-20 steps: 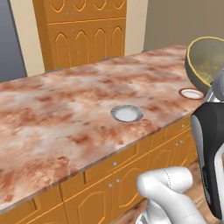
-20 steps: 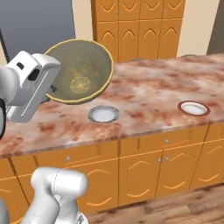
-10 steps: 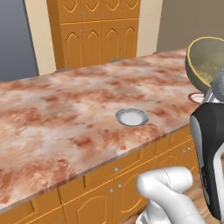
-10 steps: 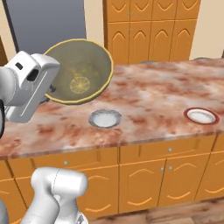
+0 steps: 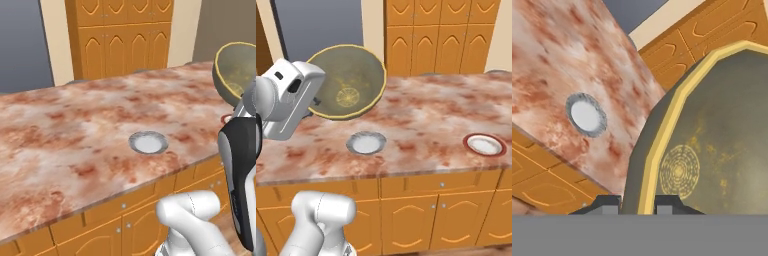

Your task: Move the bowls from the cabinet to the plates on the dining table.

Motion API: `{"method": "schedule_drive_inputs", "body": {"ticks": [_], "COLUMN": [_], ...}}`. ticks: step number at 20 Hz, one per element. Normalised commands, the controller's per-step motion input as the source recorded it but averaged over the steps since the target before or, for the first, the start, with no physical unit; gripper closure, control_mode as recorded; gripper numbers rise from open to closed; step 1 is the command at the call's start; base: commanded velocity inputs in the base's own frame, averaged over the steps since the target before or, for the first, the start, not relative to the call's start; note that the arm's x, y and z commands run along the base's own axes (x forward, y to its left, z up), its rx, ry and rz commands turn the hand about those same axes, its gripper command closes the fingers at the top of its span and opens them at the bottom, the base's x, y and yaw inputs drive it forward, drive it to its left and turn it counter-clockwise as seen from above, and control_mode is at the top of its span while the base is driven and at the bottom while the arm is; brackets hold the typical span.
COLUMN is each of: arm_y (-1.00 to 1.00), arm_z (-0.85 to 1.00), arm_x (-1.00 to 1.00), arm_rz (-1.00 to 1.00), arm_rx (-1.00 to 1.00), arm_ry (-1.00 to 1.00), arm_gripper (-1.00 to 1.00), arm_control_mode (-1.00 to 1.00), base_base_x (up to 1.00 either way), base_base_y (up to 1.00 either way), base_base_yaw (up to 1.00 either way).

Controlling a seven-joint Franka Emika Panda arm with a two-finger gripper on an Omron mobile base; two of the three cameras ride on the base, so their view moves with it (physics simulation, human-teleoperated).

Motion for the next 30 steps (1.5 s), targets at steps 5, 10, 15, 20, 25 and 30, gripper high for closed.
{"method": "schedule_drive_inputs", "body": {"ticks": [5, 10, 15, 20, 25, 30], "arm_y": [0.00, 0.00, 0.00, 0.00, 0.00, 0.00], "arm_z": [0.00, 0.00, 0.00, 0.00, 0.00, 0.00], "arm_x": [0.00, 0.00, 0.00, 0.00, 0.00, 0.00], "arm_rz": [0.00, 0.00, 0.00, 0.00, 0.00, 0.00], "arm_rx": [0.00, 0.00, 0.00, 0.00, 0.00, 0.00], "arm_ry": [0.00, 0.00, 0.00, 0.00, 0.00, 0.00], "arm_gripper": [1.00, 1.00, 1.00, 1.00, 1.00, 1.00], "arm_control_mode": [1.00, 1.00, 1.00, 1.00, 1.00, 1.00], "base_base_x": [0.51, 0.45, 0.40, 0.24, 0.19, 0.20], "base_base_y": [-0.28, -0.26, -0.24, -0.16, -0.11, -0.16], "base_base_yaw": [0.21, 0.20, 0.19, 0.18, 0.15, 0.13]}}
